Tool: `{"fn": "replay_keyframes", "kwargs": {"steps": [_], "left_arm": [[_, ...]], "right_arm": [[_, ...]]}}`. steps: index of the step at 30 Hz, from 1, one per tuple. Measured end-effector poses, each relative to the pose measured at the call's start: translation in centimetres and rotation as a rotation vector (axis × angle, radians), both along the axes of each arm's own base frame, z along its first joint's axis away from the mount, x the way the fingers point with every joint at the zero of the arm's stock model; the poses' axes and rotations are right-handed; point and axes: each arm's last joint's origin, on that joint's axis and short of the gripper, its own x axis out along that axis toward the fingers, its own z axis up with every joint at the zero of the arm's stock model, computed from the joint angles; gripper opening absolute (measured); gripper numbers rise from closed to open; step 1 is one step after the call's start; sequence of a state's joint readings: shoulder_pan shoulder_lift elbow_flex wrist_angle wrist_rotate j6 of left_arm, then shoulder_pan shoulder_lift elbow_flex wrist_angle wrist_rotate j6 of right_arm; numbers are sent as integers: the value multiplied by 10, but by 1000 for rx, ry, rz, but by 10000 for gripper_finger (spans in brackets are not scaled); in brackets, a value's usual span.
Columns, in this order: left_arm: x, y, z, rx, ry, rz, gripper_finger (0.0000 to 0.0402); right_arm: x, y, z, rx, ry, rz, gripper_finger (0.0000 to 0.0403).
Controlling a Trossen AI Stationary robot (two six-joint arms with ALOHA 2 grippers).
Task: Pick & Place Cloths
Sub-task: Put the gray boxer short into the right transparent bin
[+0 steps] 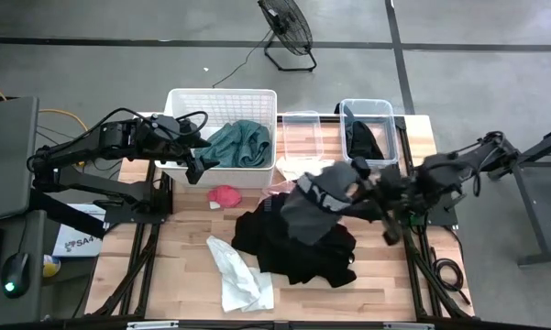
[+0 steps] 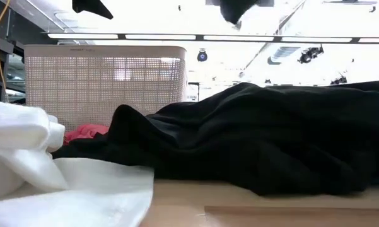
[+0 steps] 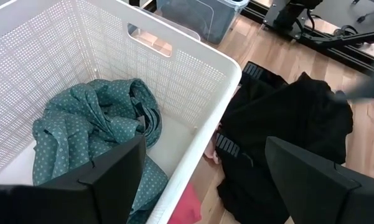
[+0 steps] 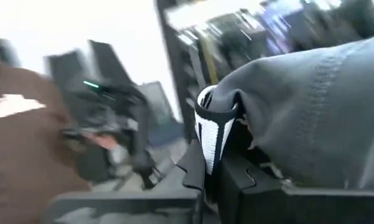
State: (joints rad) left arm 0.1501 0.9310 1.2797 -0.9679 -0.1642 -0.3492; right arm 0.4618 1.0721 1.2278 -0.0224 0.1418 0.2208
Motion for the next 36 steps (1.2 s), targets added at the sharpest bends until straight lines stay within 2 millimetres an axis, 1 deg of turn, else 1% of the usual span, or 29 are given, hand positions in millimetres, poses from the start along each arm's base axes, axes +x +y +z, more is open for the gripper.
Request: {"fn": "replay_keyframes", "kwargs": {"steps": [3, 5, 8, 14, 17, 21, 24, 31, 36], "left_arm": [[0, 0, 1, 1, -9, -1, 324], [2, 0, 2, -10, -27, -21, 324], [5, -2, 7, -37, -90, -80, 324], [13, -6, 21, -59, -254, -237, 324], [14, -6, 25, -59, -302, -270, 324], [14, -6, 26, -60, -309, -272, 324], [14, -6, 25, -72, -305, -266, 324], [14, -6, 25, -107, -311, -248, 324], [14, -6, 25, -132, -316, -235, 324]], "right_arm": [[-6, 0, 10, -57, -115, 52, 5], [-7, -1, 12, -66, -141, 47, 5], [-8, -4, 13, -56, -138, 9, 5], [-3, -16, 12, 27, -102, -77, 5], [1, -25, 11, 95, -75, -245, 5], [3, -39, 7, 194, -23, -578, 5], [2, -47, 3, 200, 4, -780, 5], [-3, -61, 1, 190, 23, -1175, 5], [-9, -74, 3, 132, 53, -1383, 5]]}}
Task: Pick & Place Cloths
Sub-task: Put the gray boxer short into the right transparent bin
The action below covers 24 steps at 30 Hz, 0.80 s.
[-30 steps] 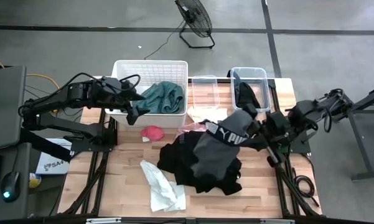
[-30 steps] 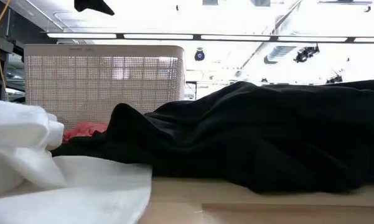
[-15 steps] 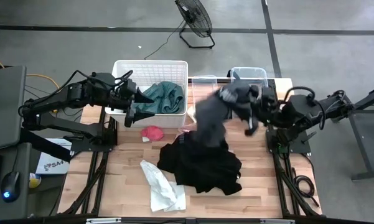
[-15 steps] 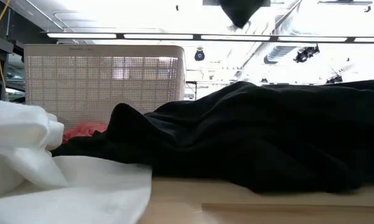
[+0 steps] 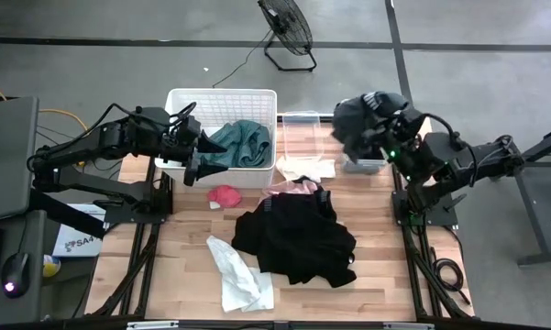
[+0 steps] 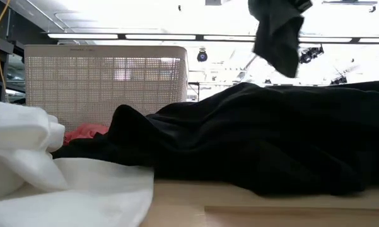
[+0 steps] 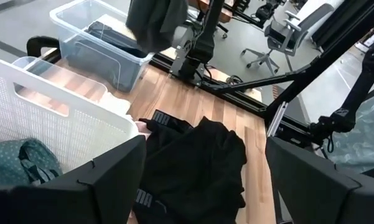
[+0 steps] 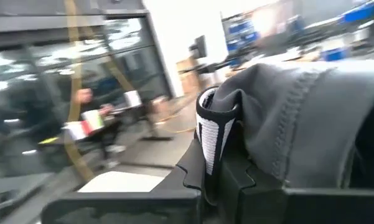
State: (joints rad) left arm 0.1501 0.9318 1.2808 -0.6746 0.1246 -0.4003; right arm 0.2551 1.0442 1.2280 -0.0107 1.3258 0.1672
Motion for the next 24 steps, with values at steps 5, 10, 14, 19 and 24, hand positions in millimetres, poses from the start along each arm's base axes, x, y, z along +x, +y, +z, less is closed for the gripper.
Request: {"fn": "replay_keyframes", "kwargs": {"steps": [5, 10, 14, 19, 24], "left_arm": [[0, 0, 0, -24, -1, 9, 324], [0, 0, 0, -40, -1, 15, 324], [0, 0, 0, -49, -4, 21, 324], [2, 0, 3, -66, -36, 28, 324], [2, 1, 3, -72, -41, 36, 324]], "right_arm": [[-11, -18, 1, -23, 61, -72, 5], [-16, -39, -10, 29, 77, 137, 5], [-16, -59, -24, 164, 117, 268, 5], [-24, -83, -34, 283, 138, 248, 5], [-35, -107, -41, 367, 202, 230, 5]]}}
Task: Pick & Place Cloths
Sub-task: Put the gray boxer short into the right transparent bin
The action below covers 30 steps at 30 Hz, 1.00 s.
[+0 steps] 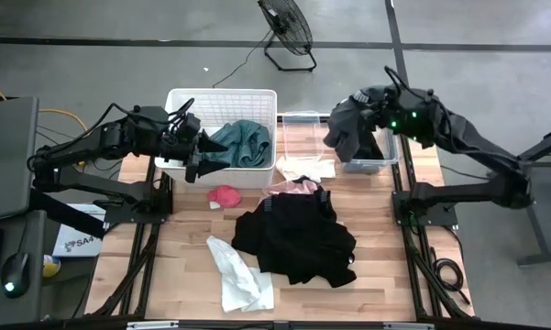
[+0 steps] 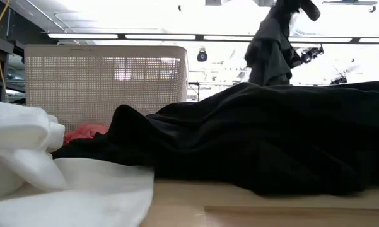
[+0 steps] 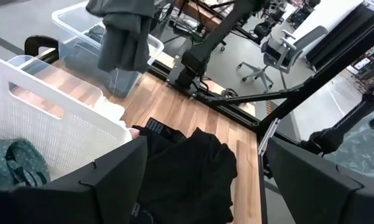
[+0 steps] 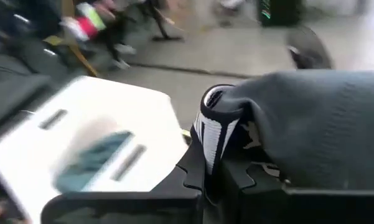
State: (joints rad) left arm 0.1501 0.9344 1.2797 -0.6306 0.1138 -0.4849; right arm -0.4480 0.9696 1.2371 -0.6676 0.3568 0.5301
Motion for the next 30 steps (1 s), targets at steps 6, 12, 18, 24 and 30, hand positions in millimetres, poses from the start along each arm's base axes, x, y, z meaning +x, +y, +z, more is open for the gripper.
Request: {"fn": "replay_keyframes", "kwargs": {"steps": [6, 12, 18, 24, 30], "left_arm": [[3, 2, -1, -10, 9, 46, 324], [9, 3, -5, -21, 29, 73, 324], [22, 5, -11, -31, 67, 76, 324], [31, 7, -15, -33, 90, 76, 324], [36, 8, -20, -20, 121, 76, 324]], "right_arm": [[-12, -32, -11, 134, 171, -94, 5], [-11, -60, -20, 272, 373, -100, 5], [-8, -77, -45, 456, 616, -134, 5], [-4, -89, -71, 607, 833, -160, 5], [3, -108, -90, 669, 909, -168, 5]]}}
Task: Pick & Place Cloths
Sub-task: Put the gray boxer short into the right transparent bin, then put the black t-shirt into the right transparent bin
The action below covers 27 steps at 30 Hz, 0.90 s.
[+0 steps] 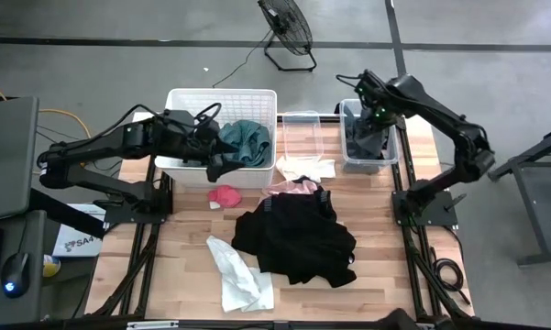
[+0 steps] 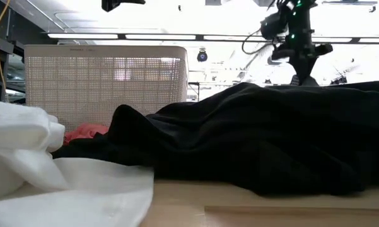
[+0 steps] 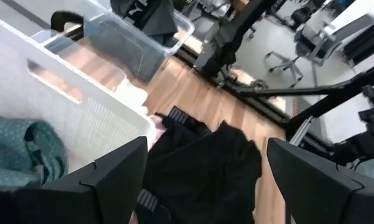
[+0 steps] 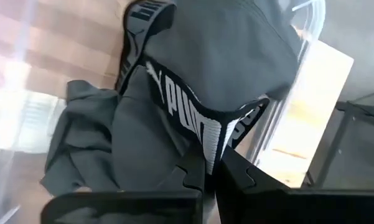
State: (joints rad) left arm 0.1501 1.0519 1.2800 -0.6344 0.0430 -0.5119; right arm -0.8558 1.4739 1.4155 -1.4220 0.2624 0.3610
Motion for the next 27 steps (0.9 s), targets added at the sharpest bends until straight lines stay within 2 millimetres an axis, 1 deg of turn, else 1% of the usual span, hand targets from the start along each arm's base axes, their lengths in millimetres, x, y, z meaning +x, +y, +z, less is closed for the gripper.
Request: {"fn": "replay_keyframes", "kwargs": {"steps": [3, 6, 8, 10, 13, 18, 23, 27], "left_arm": [[0, 0, 0, 8, -3, -3, 324], [0, 0, 0, 11, -3, -3, 324], [-1, 0, 1, 18, -5, 0, 324], [-3, 0, 2, 25, -10, 2, 324], [-6, -1, 3, 32, -7, -1, 324], [-14, -2, 3, 33, 3, -1, 324], [-21, -3, 6, 36, -2, -1, 324], [-29, -4, 7, 47, 0, 5, 324]], "right_arm": [[3, -9, -10, 46, 17, 0, 5], [8, -15, -19, 104, -1, 8, 5], [11, -19, -23, 106, -12, 11, 8], [13, -20, -24, 95, -26, 13, 20], [13, -21, -23, 89, -30, 13, 54], [11, -17, -18, 89, -66, 16, 131], [5, -9, -5, 45, -118, 9, 211], [-3, 4, 11, 50, -233, -3, 253]]}}
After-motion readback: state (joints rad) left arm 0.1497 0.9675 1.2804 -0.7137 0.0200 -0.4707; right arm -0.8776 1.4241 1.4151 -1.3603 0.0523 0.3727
